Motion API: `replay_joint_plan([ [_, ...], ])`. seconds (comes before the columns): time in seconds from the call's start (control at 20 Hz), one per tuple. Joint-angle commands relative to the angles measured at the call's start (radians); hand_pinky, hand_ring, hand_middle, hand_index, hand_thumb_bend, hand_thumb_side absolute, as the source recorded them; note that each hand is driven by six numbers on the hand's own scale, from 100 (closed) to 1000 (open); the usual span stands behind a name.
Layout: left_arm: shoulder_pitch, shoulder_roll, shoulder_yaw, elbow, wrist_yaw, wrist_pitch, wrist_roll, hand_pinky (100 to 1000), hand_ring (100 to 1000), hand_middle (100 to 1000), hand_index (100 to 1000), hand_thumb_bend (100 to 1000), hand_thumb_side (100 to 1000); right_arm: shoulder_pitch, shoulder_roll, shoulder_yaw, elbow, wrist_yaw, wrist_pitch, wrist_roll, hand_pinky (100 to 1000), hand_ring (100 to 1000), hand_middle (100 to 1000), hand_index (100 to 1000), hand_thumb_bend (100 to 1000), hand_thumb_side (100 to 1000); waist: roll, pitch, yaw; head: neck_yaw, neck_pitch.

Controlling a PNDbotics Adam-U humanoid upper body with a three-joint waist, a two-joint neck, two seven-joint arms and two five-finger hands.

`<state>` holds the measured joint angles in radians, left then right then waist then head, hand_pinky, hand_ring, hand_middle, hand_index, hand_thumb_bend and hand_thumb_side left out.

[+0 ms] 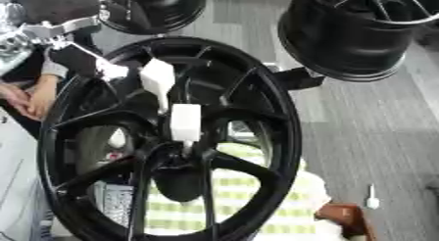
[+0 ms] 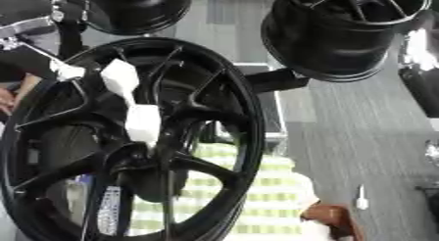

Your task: Pull the pin out of the wheel hub.

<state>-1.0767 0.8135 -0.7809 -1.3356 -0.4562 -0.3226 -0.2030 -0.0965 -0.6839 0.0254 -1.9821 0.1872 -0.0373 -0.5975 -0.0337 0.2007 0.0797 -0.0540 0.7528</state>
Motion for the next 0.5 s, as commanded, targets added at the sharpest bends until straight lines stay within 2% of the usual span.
replay_joint_plan([
  [0.05,-0.039,-0.04,0.077,0.024,-0.095,-0.088,-0.22,825,819,804,863,437,508,-0.007,-0.014,-0.007,-0.018,-0.003,0.003,-0.005,747,802,777,817,100,642,-0.003,-0.017,-0.002,-0.005,-0.008],
  [0.15,-0.063,-0.077,0.173,0.011,-0.067,-0.112,-0.512,825,819,798,857,416,467,-0.006,-0.009,-0.007,-0.018,-0.004,0.004,-0.007,746,801,777,817,100,642,-0.004,-0.017,-0.002,-0.008,-0.006],
  [0.2,-0.071,-0.086,0.203,0.0,-0.039,-0.102,-0.609,825,820,798,860,406,455,-0.005,-0.006,-0.006,-0.018,-0.004,0.005,-0.008,745,801,777,817,100,642,-0.004,-0.016,-0.003,-0.009,-0.007],
  [0.3,-0.077,-0.092,0.218,-0.012,-0.012,-0.077,-0.681,828,826,813,868,396,429,-0.005,-0.003,-0.005,-0.018,-0.005,0.006,-0.009,745,800,777,816,100,643,-0.002,-0.014,-0.005,-0.008,-0.007],
  [0.45,-0.078,-0.093,0.215,-0.013,-0.015,-0.055,-0.701,836,841,845,889,415,438,-0.005,0.002,-0.004,-0.018,-0.005,0.006,-0.012,744,800,777,816,100,644,0.002,-0.012,-0.014,-0.006,-0.003],
  [0.5,-0.08,-0.089,0.218,-0.015,-0.02,-0.052,-0.703,838,842,846,893,430,449,-0.008,0.002,-0.006,-0.018,-0.005,0.003,-0.014,744,800,776,815,100,644,0.004,-0.008,-0.016,0.0,-0.017],
])
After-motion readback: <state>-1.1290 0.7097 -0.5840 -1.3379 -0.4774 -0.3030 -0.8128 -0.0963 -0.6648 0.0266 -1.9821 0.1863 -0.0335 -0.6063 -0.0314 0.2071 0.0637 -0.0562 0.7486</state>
